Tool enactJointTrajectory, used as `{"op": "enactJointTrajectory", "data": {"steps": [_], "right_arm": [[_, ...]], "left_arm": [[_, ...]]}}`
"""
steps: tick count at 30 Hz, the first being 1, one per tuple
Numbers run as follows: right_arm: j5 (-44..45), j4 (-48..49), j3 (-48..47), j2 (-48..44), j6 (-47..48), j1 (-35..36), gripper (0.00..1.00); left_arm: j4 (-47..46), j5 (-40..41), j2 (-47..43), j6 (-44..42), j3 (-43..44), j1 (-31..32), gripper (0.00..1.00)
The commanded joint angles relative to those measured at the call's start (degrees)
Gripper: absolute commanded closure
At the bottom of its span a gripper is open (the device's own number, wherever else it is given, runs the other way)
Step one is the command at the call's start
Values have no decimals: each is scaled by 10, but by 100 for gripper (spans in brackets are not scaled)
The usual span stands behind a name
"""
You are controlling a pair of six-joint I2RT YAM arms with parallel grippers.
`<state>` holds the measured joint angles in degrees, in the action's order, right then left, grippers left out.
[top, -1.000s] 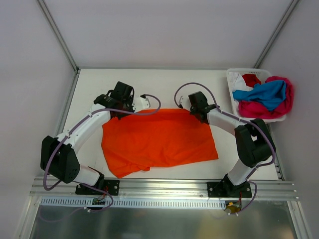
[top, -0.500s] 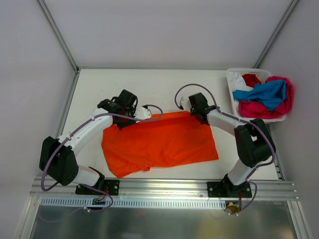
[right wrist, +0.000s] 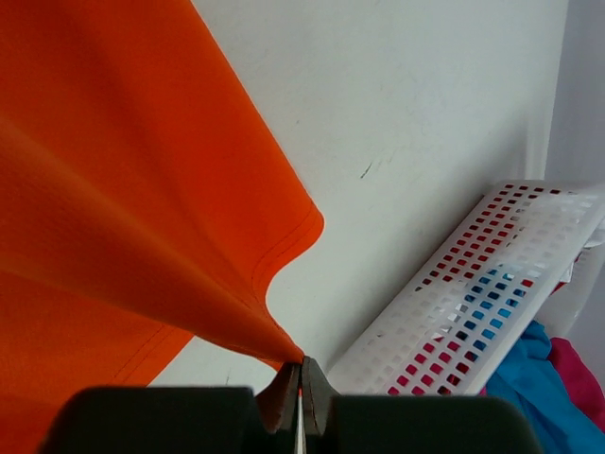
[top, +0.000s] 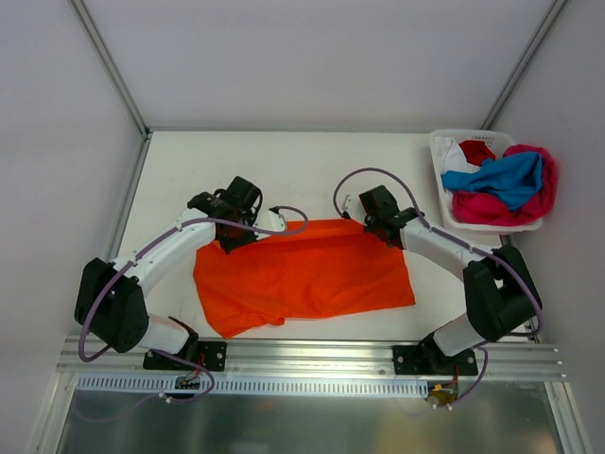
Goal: Fold and stack the t-shirts
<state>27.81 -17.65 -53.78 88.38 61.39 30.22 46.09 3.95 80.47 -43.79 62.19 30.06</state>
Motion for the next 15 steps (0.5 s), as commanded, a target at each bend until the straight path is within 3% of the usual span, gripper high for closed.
{"op": "enactJointTrajectory", "data": {"steps": [1, 15], "right_arm": [[30, -62, 7, -45, -29, 5, 100], [32, -96, 34, -77, -49, 19, 100]], "left_arm": [[52, 36, 2, 12, -6, 2, 100], [58, 36, -3, 32, -37, 20, 100]]}}
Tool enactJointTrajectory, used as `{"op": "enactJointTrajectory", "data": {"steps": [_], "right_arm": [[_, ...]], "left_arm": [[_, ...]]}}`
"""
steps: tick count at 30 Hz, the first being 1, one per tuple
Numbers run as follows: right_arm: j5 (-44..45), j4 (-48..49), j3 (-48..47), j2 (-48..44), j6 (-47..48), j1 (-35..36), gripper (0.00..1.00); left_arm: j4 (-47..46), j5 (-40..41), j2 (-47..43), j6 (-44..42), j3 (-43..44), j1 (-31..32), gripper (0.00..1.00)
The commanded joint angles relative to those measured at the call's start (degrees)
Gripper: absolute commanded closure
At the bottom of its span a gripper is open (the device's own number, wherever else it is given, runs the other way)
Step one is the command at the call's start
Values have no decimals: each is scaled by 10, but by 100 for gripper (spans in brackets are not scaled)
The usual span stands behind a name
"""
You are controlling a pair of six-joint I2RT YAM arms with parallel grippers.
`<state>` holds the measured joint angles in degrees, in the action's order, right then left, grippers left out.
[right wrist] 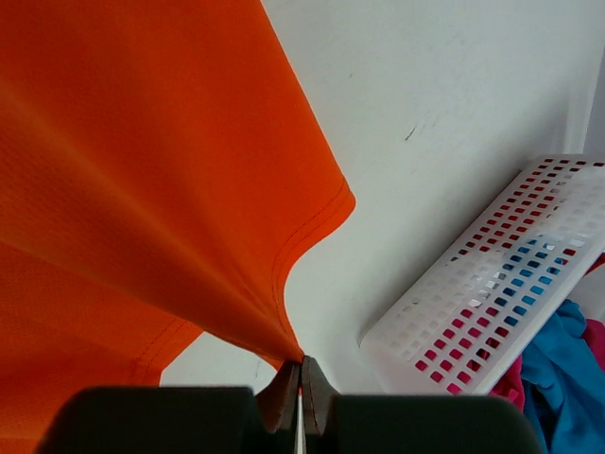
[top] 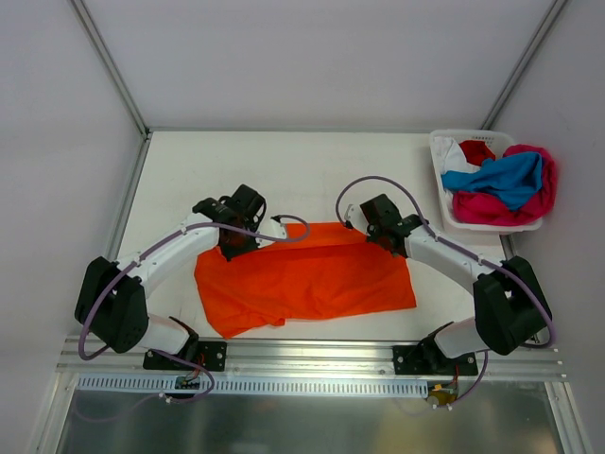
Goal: Fold and stack the t-shirts
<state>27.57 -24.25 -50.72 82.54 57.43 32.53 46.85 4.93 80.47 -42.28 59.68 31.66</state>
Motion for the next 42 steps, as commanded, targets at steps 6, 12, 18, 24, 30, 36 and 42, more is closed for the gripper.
{"op": "enactJointTrajectory", "data": {"steps": [6, 12, 18, 24, 30, 36, 42], "right_arm": [[36, -30, 8, -13, -13, -2, 100], [19, -39, 23, -9, -29, 2, 100], [-24, -71, 43, -12, -47, 2, 97], [-48, -93, 72, -16, -49, 3, 46], [-49, -87, 86, -34, -52, 3, 32], [-59, -100, 70, -64, -60, 2, 30], [-88, -130, 21, -123, -86, 2, 28]], "left_arm": [[58, 24, 0, 28, -18, 9, 100], [63, 25, 12, 39, -51, 10, 96], [84, 7, 18, 55, -73, 10, 89], [109, -37, 6, 66, -71, 13, 49], [124, -52, -17, 73, -62, 17, 18], [137, -98, -65, 67, -28, 12, 13], [84, -16, -132, 80, 37, -3, 14]]}}
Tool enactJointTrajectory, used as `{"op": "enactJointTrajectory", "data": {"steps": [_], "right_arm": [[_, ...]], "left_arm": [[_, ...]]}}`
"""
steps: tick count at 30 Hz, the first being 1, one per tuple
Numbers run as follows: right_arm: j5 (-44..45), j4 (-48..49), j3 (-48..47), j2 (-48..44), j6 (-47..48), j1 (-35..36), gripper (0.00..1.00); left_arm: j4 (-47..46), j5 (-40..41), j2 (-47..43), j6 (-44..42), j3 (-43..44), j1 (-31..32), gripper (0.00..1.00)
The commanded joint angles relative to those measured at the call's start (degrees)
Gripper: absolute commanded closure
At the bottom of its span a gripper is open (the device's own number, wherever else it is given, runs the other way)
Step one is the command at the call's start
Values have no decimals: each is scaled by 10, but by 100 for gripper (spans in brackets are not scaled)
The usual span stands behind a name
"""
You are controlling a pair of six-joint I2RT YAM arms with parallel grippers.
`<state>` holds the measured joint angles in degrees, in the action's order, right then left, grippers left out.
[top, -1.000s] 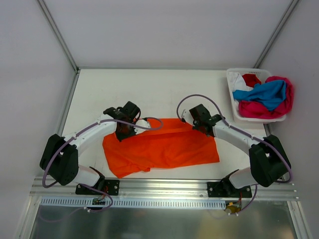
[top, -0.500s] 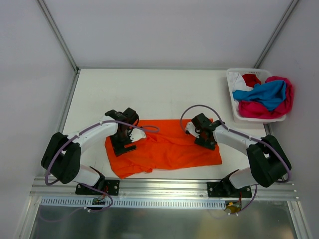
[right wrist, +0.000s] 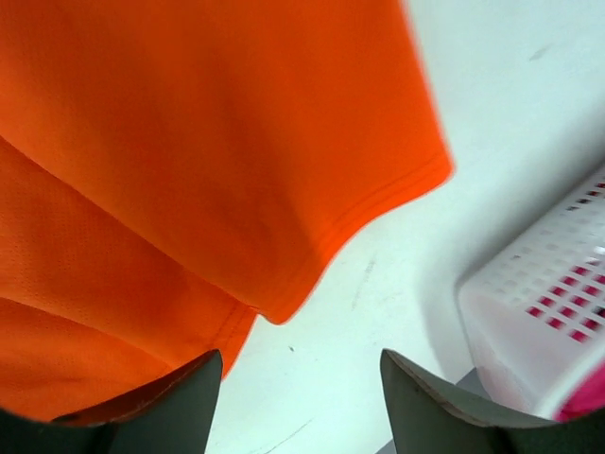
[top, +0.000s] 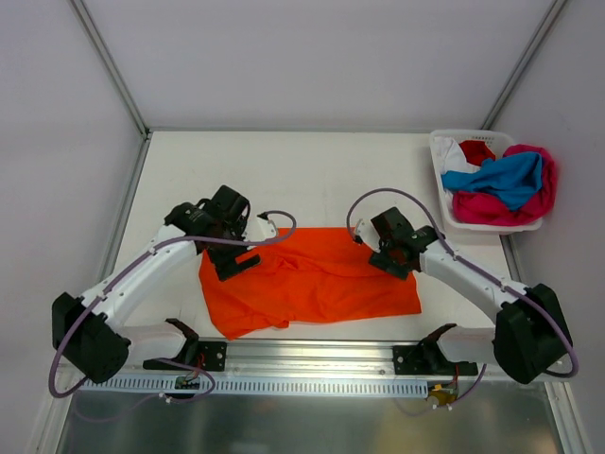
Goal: Fold and stack the t-shirts
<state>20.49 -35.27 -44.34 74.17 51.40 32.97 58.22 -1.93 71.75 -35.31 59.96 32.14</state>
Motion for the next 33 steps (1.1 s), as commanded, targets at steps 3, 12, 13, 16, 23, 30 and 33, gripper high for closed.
{"op": "enactJointTrajectory", "data": {"steps": [3, 12, 13, 16, 23, 30, 33], "right_arm": [[-3, 16, -57, -61, -29, -3, 29], [-30, 175, -7, -12, 44, 10, 31], [-32, 197, 2, -4, 57, 13, 31], [-40, 232, 5, 42, 83, 16, 33], [-47, 237, 5, 39, 71, 22, 34], [-32, 221, 36, -27, 64, 21, 33], [-33, 210, 43, -43, 54, 22, 33]], "left_arm": [[-131, 125, -58, -1, -1, -8, 14], [-425, 263, 7, -65, -164, -9, 14], [-453, 277, 20, -76, -175, -9, 14], [-508, 303, 80, -92, -180, -22, 14], [-672, 339, 208, -174, -158, -73, 14], [-814, 352, 339, -266, -106, -124, 14], [-808, 346, 359, -259, -79, -130, 14]]}}
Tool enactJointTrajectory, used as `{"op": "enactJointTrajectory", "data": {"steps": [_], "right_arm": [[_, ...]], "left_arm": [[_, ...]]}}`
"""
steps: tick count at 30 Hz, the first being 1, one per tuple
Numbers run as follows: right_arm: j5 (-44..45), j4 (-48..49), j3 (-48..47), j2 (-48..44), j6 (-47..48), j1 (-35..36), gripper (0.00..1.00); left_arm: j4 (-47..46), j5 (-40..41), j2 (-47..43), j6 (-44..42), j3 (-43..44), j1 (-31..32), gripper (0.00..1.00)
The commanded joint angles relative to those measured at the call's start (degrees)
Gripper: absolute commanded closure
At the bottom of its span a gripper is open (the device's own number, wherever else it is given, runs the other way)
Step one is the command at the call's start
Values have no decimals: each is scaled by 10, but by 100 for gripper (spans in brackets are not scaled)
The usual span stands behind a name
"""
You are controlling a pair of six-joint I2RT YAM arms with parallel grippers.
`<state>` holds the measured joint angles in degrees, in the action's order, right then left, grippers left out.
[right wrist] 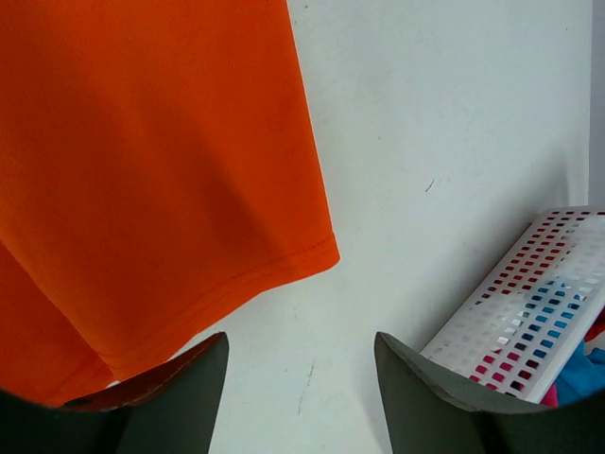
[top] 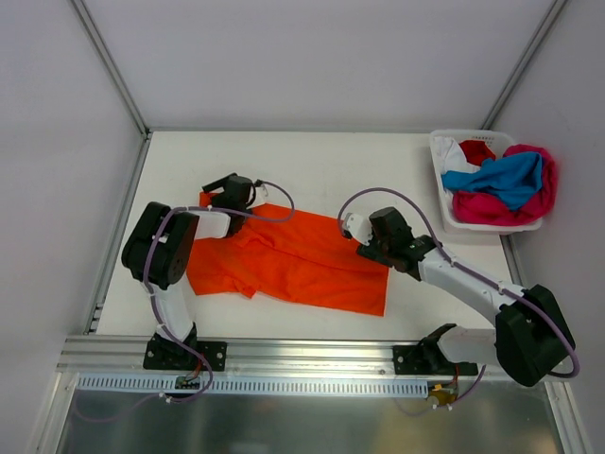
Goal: Fold and stack the t-shirts
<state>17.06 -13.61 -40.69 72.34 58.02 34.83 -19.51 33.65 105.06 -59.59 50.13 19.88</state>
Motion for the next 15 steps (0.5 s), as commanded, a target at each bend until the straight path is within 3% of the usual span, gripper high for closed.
{"op": "enactJointTrajectory", "data": {"steps": [1, 5, 11, 15], "right_arm": [[0, -9, 7, -28, -14, 3, 33], [-3, -17, 8, -35, -24, 3, 33], [-24, -31, -11, -15, -40, 6, 33], [-26, -35, -26, 7, -41, 9, 33]], "left_arm": [[-22, -11, 25, -12, 23, -6, 14], [31, -28, -16, 12, 30, -6, 14], [99, -43, -164, 44, 21, -5, 18], [191, -116, -250, 47, 1, -3, 17]]}}
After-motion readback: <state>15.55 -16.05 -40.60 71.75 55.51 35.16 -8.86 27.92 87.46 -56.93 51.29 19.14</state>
